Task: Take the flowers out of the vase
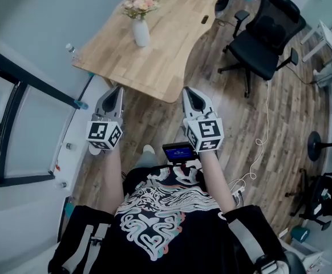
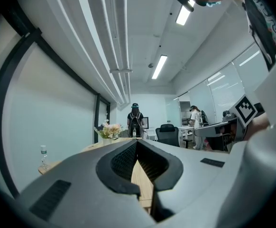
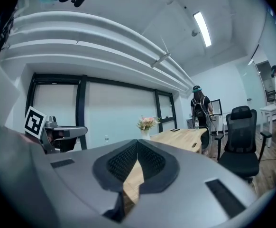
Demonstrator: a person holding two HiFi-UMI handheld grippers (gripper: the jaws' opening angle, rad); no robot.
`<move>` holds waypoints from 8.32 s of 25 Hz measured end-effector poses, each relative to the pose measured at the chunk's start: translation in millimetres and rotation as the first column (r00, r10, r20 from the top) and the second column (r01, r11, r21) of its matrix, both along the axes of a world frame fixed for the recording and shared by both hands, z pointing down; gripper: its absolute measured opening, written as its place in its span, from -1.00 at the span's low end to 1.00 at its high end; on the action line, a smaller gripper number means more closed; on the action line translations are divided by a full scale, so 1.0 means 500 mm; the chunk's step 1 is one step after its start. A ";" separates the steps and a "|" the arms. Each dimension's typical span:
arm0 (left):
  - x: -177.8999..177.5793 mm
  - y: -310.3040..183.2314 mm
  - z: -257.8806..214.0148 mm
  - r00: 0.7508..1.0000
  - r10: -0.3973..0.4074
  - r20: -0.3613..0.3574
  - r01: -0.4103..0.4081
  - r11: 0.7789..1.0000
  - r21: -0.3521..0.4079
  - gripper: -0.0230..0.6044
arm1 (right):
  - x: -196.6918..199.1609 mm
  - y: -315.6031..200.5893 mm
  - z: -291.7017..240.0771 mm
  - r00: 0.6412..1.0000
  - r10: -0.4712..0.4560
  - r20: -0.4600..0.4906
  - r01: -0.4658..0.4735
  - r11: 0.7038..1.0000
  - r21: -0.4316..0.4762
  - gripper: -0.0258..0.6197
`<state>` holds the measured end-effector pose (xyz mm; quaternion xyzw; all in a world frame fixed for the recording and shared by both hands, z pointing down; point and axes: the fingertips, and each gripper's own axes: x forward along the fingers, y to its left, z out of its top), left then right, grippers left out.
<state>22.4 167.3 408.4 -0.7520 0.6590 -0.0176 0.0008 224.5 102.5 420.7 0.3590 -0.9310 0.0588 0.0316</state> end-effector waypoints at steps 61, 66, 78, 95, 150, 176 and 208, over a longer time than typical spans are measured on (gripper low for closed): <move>-0.435 -0.524 0.044 0.978 0.206 0.016 -0.205 0.978 -0.021 -0.92 | -0.508 -0.440 0.033 0.995 0.016 -0.098 -0.014 1.000 0.019 -0.90; -0.430 -0.554 0.044 0.974 0.225 0.033 -0.225 0.974 -0.026 -0.92 | -0.512 -0.457 0.052 0.995 0.008 -0.098 -0.008 1.000 0.000 -0.90; -0.393 -0.638 0.059 0.945 0.324 0.047 -0.323 0.946 -0.036 -0.92 | -0.521 -0.530 0.093 0.994 0.003 -0.110 -0.006 1.000 -0.030 -0.84; -0.402 -0.721 0.105 0.923 0.385 0.002 -0.384 0.921 -0.066 -0.91 | -0.558 -0.609 0.170 0.993 -0.036 -0.115 0.023 0.994 -0.109 -0.64; -0.303 -0.898 0.123 0.810 0.571 0.136 -0.558 0.821 -0.121 -0.38 | -0.745 -0.751 0.245 0.949 -0.229 -0.215 0.225 0.973 -0.047 -0.02; -0.339 -0.900 0.071 0.851 0.521 0.070 -0.520 0.853 -0.034 -0.62 | -0.735 -0.752 0.247 0.955 -0.209 -0.211 0.201 0.978 -0.058 -0.03; -0.366 -0.887 -0.057 0.887 0.460 0.034 -0.462 0.885 0.057 -0.64 | -0.733 -0.750 0.256 0.953 -0.193 -0.236 0.175 0.980 -0.097 -0.05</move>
